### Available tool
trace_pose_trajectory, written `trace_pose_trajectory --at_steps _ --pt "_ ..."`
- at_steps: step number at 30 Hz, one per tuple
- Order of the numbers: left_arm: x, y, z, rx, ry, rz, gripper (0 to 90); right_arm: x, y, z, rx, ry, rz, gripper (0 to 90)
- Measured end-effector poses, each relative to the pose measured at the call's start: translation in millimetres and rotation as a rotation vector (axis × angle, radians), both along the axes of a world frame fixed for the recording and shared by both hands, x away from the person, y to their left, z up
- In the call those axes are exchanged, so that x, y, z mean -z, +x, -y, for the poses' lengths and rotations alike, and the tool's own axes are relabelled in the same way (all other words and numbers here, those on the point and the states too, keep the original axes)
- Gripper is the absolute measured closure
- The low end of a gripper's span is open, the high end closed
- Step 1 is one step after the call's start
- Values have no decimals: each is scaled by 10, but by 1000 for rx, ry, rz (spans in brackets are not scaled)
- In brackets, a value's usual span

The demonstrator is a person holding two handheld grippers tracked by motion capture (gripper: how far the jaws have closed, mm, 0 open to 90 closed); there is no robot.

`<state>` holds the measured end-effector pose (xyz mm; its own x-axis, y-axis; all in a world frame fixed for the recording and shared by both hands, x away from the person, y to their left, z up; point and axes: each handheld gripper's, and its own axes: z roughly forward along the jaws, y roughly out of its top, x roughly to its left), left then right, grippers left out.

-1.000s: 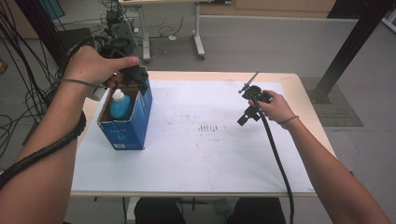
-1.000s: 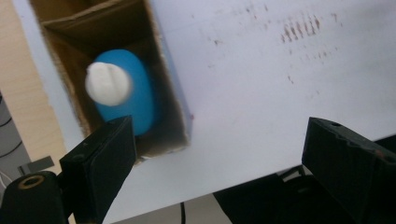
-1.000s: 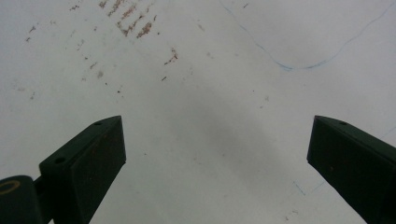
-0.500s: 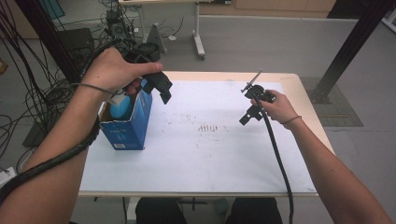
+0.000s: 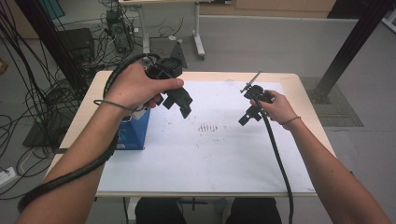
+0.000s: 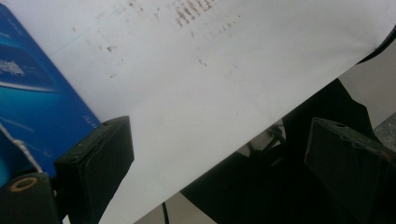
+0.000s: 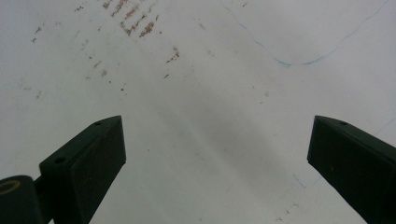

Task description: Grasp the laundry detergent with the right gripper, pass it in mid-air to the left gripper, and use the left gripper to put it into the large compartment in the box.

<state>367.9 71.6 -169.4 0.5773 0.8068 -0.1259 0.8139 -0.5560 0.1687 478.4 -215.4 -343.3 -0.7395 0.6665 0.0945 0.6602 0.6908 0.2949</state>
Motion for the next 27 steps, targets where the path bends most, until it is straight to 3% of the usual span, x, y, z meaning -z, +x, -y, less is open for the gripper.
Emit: trace_pose_trajectory --at_steps 11,17,27 --pt "332 -31 157 49 0 -66 85 4 -2 9 2 10 0 40" --pt "404 -33 207 59 7 -72 85 7 -4 14 0 14 2 41" --pt "398 -42 214 66 15 -67 85 -4 -10 19 1 12 2 40"
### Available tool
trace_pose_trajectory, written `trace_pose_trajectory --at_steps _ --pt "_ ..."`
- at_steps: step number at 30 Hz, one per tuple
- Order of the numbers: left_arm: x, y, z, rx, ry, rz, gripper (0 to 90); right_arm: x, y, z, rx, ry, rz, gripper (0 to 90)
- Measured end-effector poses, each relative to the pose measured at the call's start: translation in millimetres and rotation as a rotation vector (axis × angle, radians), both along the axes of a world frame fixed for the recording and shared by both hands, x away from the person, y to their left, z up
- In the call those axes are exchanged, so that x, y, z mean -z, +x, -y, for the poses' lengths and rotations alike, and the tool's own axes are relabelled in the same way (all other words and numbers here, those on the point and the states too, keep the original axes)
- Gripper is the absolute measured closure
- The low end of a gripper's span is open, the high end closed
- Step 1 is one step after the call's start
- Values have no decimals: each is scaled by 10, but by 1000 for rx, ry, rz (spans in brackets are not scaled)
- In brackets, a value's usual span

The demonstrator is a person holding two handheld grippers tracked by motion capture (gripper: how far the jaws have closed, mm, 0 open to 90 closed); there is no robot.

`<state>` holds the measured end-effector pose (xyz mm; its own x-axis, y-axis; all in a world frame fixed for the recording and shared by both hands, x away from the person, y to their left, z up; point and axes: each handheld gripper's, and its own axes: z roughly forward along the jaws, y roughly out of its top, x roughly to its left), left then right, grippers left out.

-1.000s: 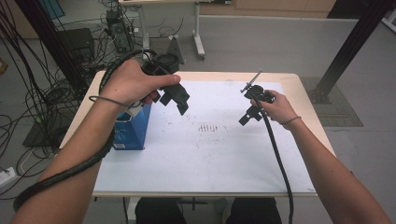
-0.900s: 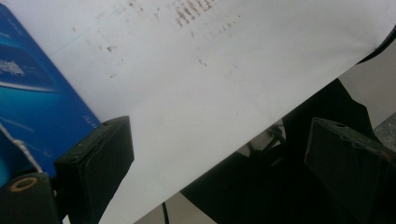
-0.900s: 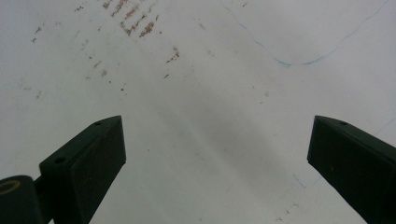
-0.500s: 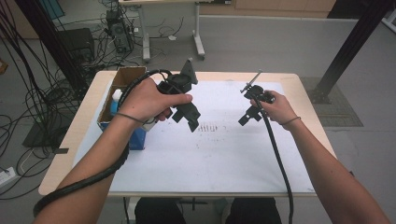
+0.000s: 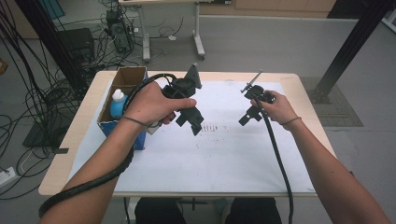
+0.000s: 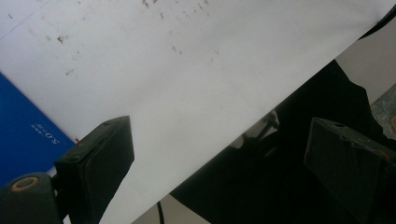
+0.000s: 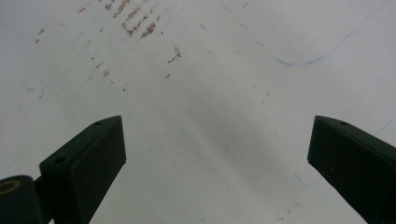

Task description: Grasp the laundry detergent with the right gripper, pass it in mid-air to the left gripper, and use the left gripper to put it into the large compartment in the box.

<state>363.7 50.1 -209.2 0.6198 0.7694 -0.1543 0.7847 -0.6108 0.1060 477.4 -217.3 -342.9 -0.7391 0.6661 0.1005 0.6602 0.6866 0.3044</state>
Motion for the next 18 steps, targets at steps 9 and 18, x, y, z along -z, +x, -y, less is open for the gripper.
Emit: trace_pose_trajectory --at_steps 9,18 --pt "31 -3 -6 1 0 0 85 -1 -7 -8 3 -4 -3 41" --pt "22 -5 -8 3 -3 2 85 -1 -6 0 5 -5 -4 40"
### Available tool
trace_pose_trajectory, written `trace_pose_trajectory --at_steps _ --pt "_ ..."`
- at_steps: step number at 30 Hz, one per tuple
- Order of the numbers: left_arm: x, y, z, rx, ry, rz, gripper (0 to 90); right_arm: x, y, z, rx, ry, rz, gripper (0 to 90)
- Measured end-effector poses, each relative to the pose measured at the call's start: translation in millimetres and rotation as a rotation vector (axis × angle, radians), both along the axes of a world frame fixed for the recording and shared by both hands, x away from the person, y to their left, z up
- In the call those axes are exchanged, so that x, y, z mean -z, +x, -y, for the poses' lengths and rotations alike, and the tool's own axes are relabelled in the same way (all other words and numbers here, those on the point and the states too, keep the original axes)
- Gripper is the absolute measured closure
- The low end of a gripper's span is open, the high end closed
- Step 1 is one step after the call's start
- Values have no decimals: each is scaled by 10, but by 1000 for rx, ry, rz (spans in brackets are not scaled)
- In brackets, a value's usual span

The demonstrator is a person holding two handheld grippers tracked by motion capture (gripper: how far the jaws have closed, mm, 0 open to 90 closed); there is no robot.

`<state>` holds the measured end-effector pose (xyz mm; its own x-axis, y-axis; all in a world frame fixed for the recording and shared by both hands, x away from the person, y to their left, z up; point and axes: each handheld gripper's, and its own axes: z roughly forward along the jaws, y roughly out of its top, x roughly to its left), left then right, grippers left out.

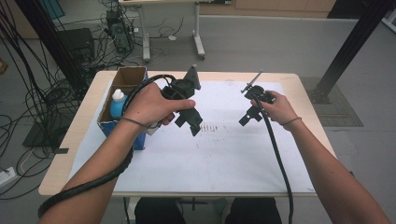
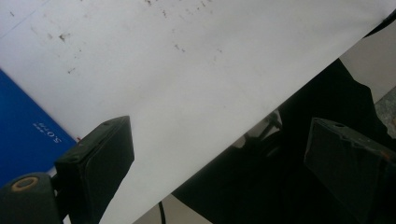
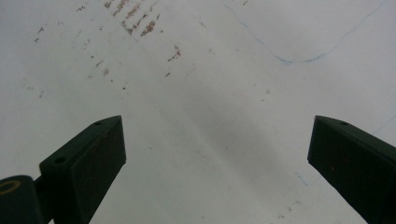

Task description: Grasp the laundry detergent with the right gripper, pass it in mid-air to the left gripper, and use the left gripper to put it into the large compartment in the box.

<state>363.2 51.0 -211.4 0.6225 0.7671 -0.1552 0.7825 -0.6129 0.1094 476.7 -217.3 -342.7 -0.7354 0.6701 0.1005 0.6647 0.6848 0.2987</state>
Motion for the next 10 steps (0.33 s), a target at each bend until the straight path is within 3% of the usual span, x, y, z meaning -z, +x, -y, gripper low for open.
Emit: trace_pose_trajectory --at_steps 10 --pt "-21 -22 -8 -1 -7 3 85 -8 -5 -2 1 -1 4 40"
